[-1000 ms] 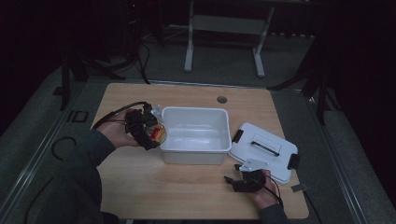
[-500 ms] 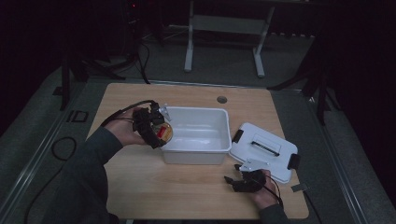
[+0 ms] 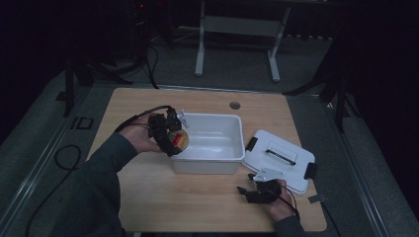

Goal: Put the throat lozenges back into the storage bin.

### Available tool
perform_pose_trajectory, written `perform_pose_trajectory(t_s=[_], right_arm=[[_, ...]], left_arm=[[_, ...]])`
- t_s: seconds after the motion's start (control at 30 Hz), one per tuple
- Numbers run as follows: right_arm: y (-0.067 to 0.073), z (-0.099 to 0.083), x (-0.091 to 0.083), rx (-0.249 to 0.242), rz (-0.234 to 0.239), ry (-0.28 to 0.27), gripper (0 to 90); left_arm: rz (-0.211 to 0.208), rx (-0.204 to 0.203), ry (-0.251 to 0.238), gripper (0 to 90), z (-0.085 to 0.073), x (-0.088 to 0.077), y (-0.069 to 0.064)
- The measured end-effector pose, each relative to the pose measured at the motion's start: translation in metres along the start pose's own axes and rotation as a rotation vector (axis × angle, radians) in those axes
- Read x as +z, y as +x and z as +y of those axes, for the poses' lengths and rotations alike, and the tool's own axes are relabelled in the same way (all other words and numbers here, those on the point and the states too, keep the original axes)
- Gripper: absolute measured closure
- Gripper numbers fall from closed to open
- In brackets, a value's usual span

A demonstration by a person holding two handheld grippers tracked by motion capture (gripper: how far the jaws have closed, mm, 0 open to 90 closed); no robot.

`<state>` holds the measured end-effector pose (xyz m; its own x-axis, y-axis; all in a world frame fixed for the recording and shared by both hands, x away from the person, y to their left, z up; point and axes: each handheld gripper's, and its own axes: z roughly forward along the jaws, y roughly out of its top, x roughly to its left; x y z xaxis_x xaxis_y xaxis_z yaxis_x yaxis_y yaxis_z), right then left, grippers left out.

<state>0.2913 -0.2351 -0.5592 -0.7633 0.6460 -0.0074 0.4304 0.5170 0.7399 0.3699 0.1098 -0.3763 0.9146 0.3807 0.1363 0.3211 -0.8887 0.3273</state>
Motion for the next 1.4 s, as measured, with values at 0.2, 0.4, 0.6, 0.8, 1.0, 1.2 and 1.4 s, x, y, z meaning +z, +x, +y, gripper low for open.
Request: perform_pose_trajectory(t_s=[0.2,0.4,0.6,0.8,1.0,1.2,1.4], right_arm=[[0.000,0.000,0.000,0.000,0.000,0.000,33.1],[0.000,0.000,0.000,0.000,0.000,0.000,33.1],[0.000,0.000,0.000,0.000,0.001,0.000,32.9],[0.000,0.000,0.000,-0.001,0.001,0.000,32.9],[0.000,0.000,0.000,-0.001,0.001,0.000,32.8],[0.000,0.000,0.000,-0.001,0.001,0.000,32.7],[0.000,0.000,0.000,-0.002,0.001,0.001,32.7]], left_arm=[[-0.016,-0.003,0.009,20.5,0.003,0.004,0.000],[-0.020,-0.006,0.021,20.5,0.008,0.008,0.001],[-0.029,-0.010,0.036,20.5,0.011,0.012,0.001],[-0.036,-0.011,0.045,20.4,0.015,0.016,0.001],[-0.040,-0.011,0.054,20.4,0.017,0.020,0.002],[-0.045,-0.014,0.057,20.4,0.020,0.022,0.002],[-0.047,-0.014,0.068,20.4,0.021,0.026,0.002]])
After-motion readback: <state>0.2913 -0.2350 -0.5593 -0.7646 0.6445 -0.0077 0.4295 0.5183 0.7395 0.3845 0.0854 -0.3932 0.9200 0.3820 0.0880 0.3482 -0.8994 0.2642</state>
